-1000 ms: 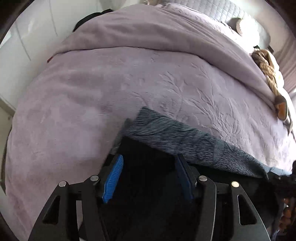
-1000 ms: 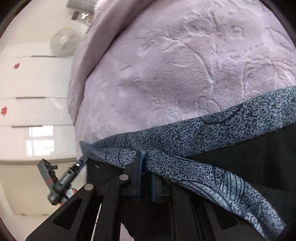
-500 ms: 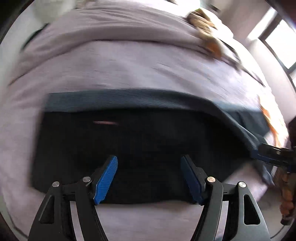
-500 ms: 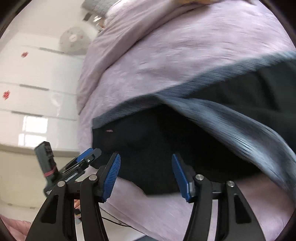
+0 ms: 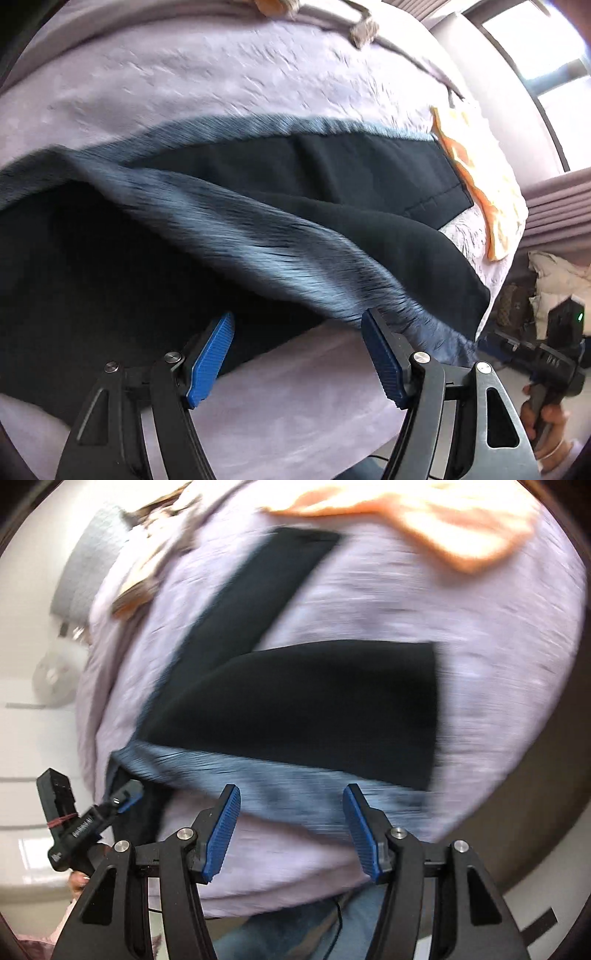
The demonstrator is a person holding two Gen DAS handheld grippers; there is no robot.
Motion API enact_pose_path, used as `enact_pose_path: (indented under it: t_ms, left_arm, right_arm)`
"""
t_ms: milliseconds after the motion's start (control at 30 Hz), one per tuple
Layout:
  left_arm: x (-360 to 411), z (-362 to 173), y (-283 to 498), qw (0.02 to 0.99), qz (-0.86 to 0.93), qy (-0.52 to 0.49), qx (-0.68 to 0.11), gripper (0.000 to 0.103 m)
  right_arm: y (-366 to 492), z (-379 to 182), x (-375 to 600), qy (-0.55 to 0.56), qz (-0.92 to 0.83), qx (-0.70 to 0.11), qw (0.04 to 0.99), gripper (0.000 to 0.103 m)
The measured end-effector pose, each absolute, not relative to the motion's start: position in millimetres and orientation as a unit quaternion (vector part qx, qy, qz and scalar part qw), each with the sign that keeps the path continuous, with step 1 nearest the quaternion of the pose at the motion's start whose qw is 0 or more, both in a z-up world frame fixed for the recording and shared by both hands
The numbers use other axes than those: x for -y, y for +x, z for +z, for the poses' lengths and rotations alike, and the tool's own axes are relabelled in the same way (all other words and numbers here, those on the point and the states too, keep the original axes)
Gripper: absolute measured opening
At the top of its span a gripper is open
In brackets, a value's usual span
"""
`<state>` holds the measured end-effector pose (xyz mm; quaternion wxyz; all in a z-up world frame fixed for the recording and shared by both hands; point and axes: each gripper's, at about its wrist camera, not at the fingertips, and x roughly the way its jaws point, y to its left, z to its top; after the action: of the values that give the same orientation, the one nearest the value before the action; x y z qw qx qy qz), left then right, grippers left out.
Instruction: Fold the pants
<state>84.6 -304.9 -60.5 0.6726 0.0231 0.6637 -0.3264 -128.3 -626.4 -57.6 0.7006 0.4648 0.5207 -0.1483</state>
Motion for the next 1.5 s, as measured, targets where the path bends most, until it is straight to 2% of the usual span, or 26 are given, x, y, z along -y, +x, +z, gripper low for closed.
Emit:
enact_pose_path:
  t_ms: [100, 300, 400, 433, 500, 533, 567, 633, 733, 1033, 1100, 1133, 1200, 1300, 1367, 1433, 1500]
  left_arm:
    - [325.6, -67.8, 76.4, 0.673, -0.313, 0.031, -0.669, 0.072]
    - [341.8, -68.9, 71.7, 0.678, -0.284, 0.039, -0.677, 0.072]
    - [347.1, -66.6, 68.7, 0.676, -0.275, 0.033, -0.683, 0.072]
    - [347.9, -66.9, 68.1, 0.675, -0.274, 0.027, -0.685, 0.072]
    - [350.8, -70.6, 68.8, 0.675, -0.266, 0.026, -0.687, 0.072]
    - [353.9, -72.4, 69.0, 0.677, -0.263, 0.027, -0.687, 0.069]
    - [356.5, -72.2, 69.7, 0.679, -0.263, 0.024, -0.685, 0.055]
    - [357.5, -70.2, 74.1, 0.68, -0.261, 0.016, -0.685, 0.042]
    - [354.7, -61.2, 85.0, 0.684, -0.254, -0.019, -0.683, 0.039]
    - [396.2, -18.4, 155.2, 0.755, -0.25, -0.029, -0.606, 0.039]
    - [404.1, -18.3, 175.3, 0.772, -0.236, -0.018, -0.59, 0.041]
    - [409.5, -21.5, 188.8, 0.78, -0.225, -0.008, -0.584, 0.046]
    - [410.8, -27.0, 205.3, 0.789, -0.209, 0.004, -0.578, 0.047]
    - [410.5, -37.6, 222.4, 0.795, -0.177, 0.032, -0.579, 0.047]
    - [404.1, -40.5, 219.9, 0.796, -0.172, 0.04, -0.579, 0.047]
    - [396.8, -40.7, 209.8, 0.796, -0.168, 0.052, -0.58, 0.048]
    - [389.2, -39.9, 193.6, 0.793, -0.165, 0.059, -0.583, 0.062]
  right_arm:
    - [-158.3, -68.4, 656.2, 0.486, -0.148, -0.519, 0.687, 0.063]
    - [-162.7, -120.1, 664.3, 0.556, -0.062, -0.541, 0.628, 0.062]
    - [-168.6, -131.8, 664.1, 0.573, -0.024, -0.556, 0.601, 0.058]
    - [-169.6, -133.2, 662.3, 0.584, -0.017, -0.55, 0.597, 0.054]
    - [-173.8, -134.2, 660.4, 0.616, -0.001, -0.526, 0.586, 0.039]
    - [-173.6, -137.4, 661.5, 0.629, 0.002, -0.519, 0.579, 0.026]
    - [-174.0, -138.8, 663.3, 0.635, 0.004, -0.515, 0.575, 0.006]
    - [-170.3, -131.3, 666.3, 0.642, 0.013, -0.5, 0.581, 0.006]
    - [-155.8, -99.6, 678.3, 0.627, 0.037, -0.472, 0.619, 0.006]
    - [-39.5, -18.2, 764.5, 0.565, 0.092, -0.408, 0.711, 0.006]
    - [-4.9, -19.6, 785.7, 0.554, 0.089, -0.413, 0.718, 0.006]
    - [14.7, -26.6, 799.8, 0.553, 0.088, -0.424, 0.712, 0.006]
    - [50.7, -49.0, 814.4, 0.537, 0.076, -0.461, 0.702, 0.006]
    - [84.4, -76.1, 821.7, 0.494, 0.057, -0.511, 0.701, 0.015]
    - [92.4, -84.3, 826.4, 0.472, 0.026, -0.529, 0.705, 0.039]
    - [86.5, -76.3, 826.8, 0.479, 0.026, -0.51, 0.714, 0.046]
    - [77.6, -57.3, 822.0, 0.457, 0.026, -0.498, 0.736, 0.046]
